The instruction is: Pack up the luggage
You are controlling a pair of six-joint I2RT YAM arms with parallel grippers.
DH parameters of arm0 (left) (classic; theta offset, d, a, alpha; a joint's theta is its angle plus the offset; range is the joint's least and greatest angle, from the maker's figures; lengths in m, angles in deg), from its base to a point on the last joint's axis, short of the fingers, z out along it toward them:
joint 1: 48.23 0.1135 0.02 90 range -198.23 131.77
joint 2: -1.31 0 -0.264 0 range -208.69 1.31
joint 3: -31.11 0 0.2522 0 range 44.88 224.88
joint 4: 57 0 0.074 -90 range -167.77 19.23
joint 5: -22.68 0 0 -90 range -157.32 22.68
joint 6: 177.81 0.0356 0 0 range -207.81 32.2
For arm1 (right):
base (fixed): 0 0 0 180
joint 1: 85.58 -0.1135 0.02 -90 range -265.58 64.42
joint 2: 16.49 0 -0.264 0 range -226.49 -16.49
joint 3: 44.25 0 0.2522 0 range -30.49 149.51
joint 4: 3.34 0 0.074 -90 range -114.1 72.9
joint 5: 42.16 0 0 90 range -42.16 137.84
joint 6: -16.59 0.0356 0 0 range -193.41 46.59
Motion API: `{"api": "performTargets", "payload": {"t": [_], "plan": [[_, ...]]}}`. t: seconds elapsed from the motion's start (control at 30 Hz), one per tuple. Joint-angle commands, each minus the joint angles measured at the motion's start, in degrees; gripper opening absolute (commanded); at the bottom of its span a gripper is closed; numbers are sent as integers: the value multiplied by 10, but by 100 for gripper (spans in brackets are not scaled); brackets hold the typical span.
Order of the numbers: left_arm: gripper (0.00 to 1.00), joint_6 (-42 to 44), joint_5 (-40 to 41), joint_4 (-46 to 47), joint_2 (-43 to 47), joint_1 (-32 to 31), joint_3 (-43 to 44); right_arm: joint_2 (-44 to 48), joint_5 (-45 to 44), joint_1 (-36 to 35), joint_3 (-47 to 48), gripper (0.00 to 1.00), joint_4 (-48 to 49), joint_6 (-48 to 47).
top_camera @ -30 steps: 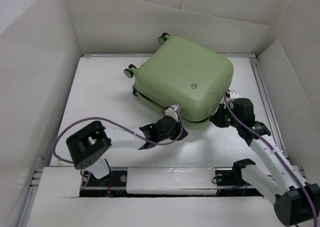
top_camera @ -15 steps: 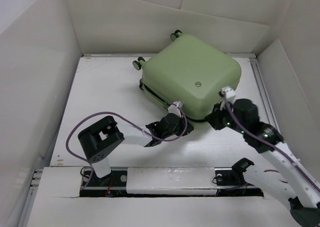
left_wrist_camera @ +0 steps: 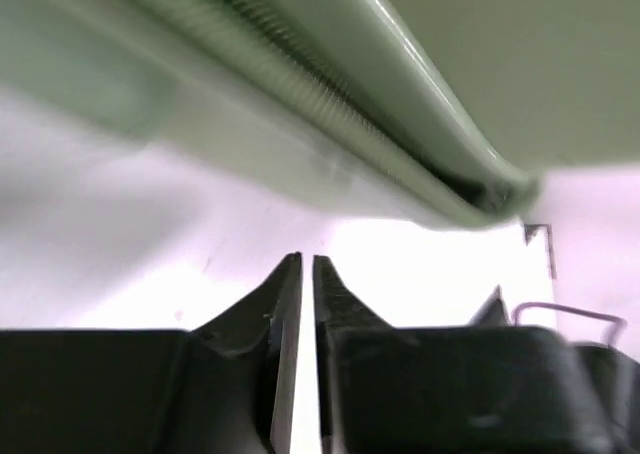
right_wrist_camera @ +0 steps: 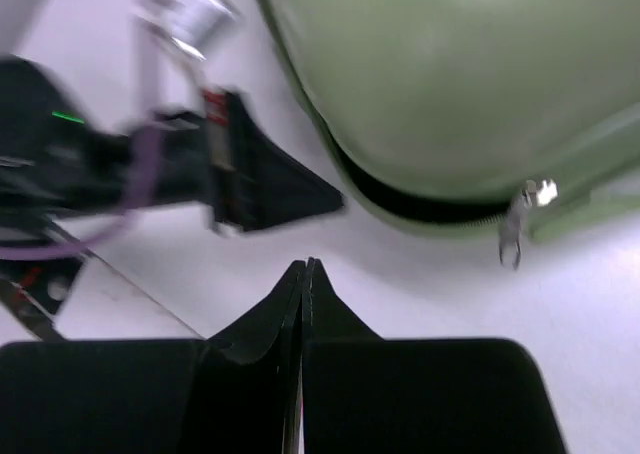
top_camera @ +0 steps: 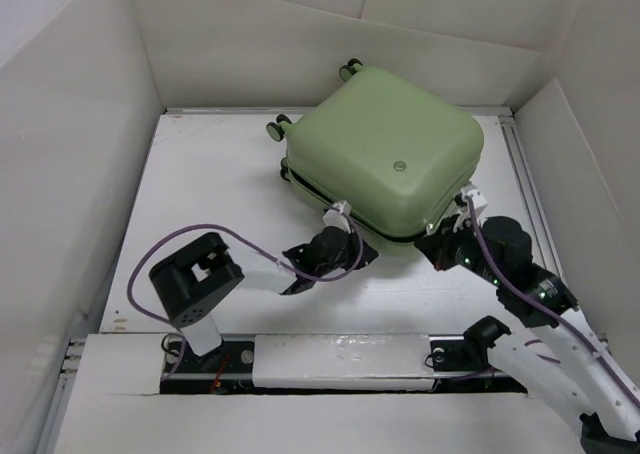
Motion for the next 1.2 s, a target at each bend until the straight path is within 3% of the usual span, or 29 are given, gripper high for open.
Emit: {"api": "performTargets", "payload": {"t": [0.0, 0.1, 0.13, 0.2, 0.23, 0.27, 0.33, 0.47, 0.6, 0.73, 0.97, 1.17], "plan": [[7, -8, 22, 23, 123, 24, -51, 26, -47, -3, -16, 0, 11, 34], [24, -28, -10, 0, 209, 83, -116, 15, -53, -3, -11, 1, 17, 39], [39, -36, -50, -9, 267, 147, -130, 14, -48, -3, -11, 2, 24, 39], [52, -57, -98, -14, 316, 226, -163, 14, -29, -8, -19, 7, 36, 39], [58, -66, -121, -14, 350, 308, -168, 14, -24, -8, -24, 9, 48, 39], [69, -75, -173, -14, 360, 351, -168, 14, -24, -14, -30, 11, 54, 46], [77, -105, -222, 1, 355, 448, -160, 30, -18, -21, -50, 18, 66, 53], [96, -105, -282, -23, 272, 501, -63, 45, -18, -32, -69, 34, 66, 54], [100, -127, -339, -30, 162, 517, 36, 62, -18, -39, -81, 46, 61, 54], [100, -163, -347, 33, 95, 525, 79, 77, -3, -49, -100, 49, 61, 59], [100, -143, -325, -34, -2, 525, 208, 106, 9, -49, -132, 54, 66, 64], [100, -160, -325, -34, -84, 525, 284, 130, 21, -55, -159, 61, 66, 76]]}}
